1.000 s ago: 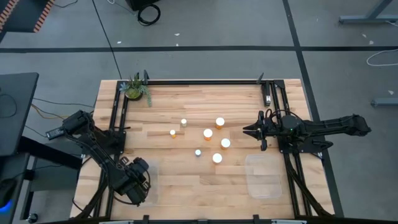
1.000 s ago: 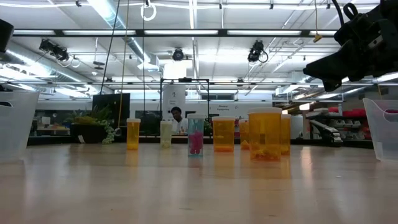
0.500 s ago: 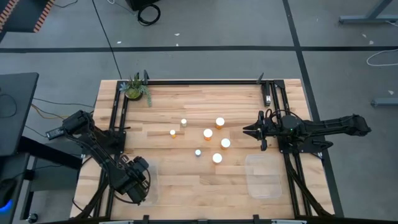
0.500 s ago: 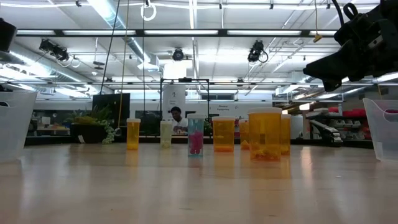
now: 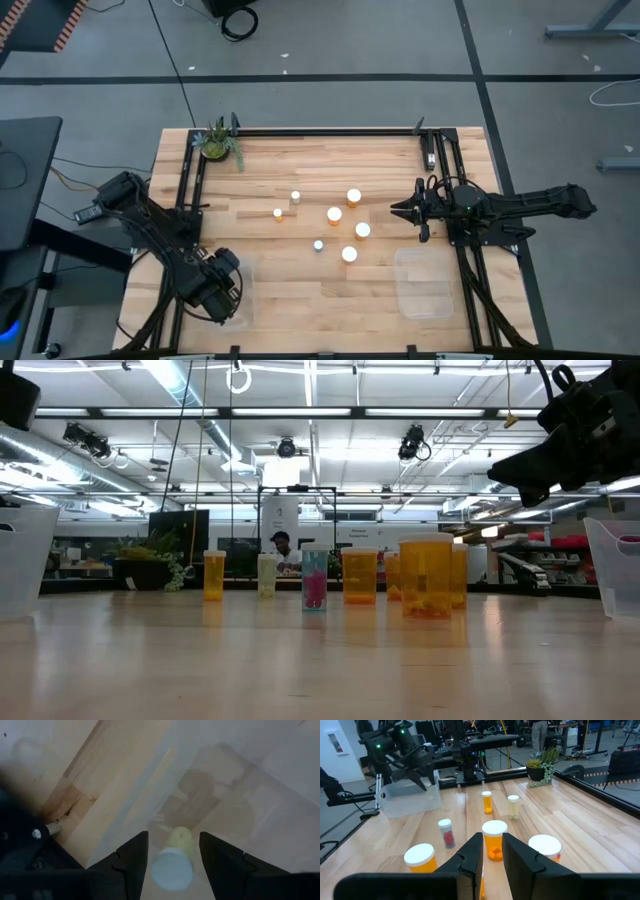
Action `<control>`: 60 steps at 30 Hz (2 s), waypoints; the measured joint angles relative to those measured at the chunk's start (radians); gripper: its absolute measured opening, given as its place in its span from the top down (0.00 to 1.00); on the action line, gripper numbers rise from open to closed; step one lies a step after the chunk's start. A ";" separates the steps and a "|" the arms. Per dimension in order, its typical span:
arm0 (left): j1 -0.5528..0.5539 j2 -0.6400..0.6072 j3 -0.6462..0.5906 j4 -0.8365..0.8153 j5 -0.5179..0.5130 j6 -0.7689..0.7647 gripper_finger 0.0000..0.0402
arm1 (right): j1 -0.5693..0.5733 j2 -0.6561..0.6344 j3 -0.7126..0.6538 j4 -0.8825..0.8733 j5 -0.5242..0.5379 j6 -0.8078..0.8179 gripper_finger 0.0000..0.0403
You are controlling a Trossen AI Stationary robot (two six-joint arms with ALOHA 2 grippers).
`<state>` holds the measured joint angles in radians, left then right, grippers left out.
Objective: Pick and place medicine bottles into bin by pill shape (circle, oval)
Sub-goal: Put the small orange pill bottle into the left transparent bin
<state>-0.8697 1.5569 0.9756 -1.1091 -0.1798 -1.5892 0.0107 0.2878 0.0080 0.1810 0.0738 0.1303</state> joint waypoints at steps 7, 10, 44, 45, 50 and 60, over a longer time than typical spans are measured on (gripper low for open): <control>0.044 -0.020 0.000 -0.016 0.000 0.099 0.53 | 0.000 0.000 0.000 0.000 0.000 0.000 0.80; 0.068 -0.036 0.000 -0.005 -0.004 0.140 0.54 | 0.000 0.000 0.000 0.000 0.000 0.000 0.80; 0.390 -0.179 0.000 0.269 -0.110 0.627 0.60 | 0.000 0.000 0.000 0.000 0.000 0.000 0.80; 0.407 -0.179 0.000 0.268 -0.118 0.642 0.60 | 0.000 0.000 0.000 0.000 0.000 0.000 0.80; 0.490 -0.172 0.000 0.270 -0.156 0.732 0.59 | 0.000 0.000 0.000 0.000 0.000 0.000 0.80; 0.694 -0.110 -0.001 0.273 -0.100 0.912 0.48 | 0.000 0.000 0.000 0.000 0.000 0.000 0.80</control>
<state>-0.1759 1.4469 0.9745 -0.8363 -0.2794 -0.6772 0.0105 0.2878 0.0082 0.1806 0.0740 0.1303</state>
